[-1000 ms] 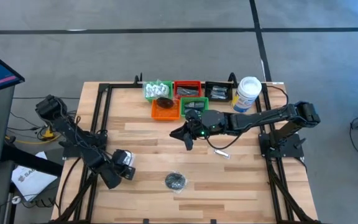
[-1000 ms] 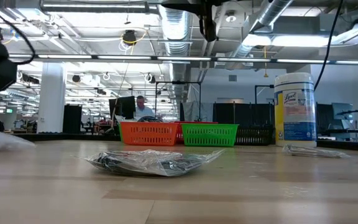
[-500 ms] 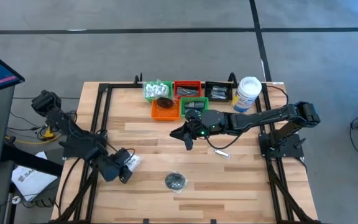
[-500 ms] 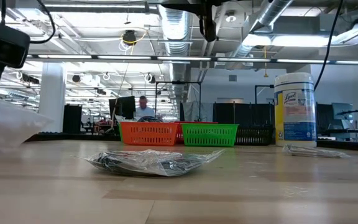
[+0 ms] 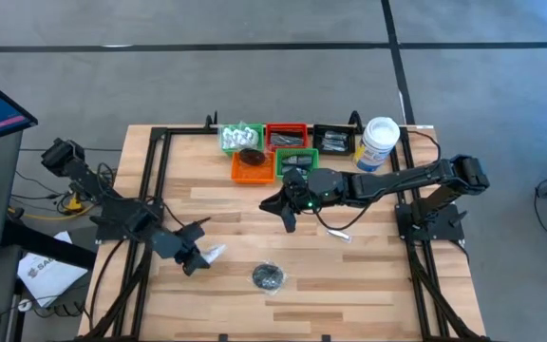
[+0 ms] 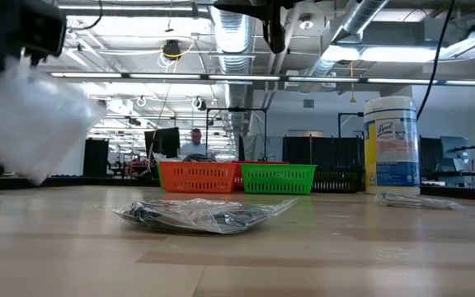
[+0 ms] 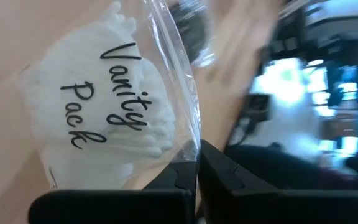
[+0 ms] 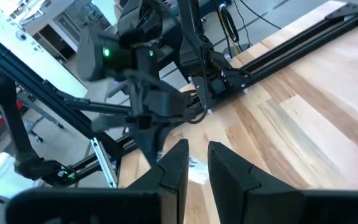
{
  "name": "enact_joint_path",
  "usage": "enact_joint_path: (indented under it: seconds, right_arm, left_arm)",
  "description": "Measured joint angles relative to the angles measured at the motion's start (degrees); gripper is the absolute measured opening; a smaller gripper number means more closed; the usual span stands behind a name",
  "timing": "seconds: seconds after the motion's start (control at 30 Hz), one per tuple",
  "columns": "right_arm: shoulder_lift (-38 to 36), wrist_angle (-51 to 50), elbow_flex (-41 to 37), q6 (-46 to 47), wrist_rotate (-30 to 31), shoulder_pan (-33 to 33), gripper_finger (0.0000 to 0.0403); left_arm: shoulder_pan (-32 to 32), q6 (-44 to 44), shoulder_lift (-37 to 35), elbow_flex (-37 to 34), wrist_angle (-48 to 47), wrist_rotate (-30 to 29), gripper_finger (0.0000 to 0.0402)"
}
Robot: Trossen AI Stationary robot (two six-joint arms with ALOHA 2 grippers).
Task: Pick & Place Travel size toiletries
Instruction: Put the vanity pack into the green bin
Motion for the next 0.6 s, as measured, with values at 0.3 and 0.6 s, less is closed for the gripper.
enact_joint_path:
  seconds: [0.3, 0.6]
  right_arm:
    - [0.0, -0.41, 0.02, -3.11, -0.02, 0.0, 0.0057]
    - [-0.02, -0.25, 0.02, -3.28, -3.17, 0.26, 0.0058]
  left_arm:
    - [4.95, 6.12, -1.96, 0.07, 11.8, 4.53, 0.0]
    - [9.23, 11.87, -1.96, 0.07, 26.59, 9.4, 0.0]
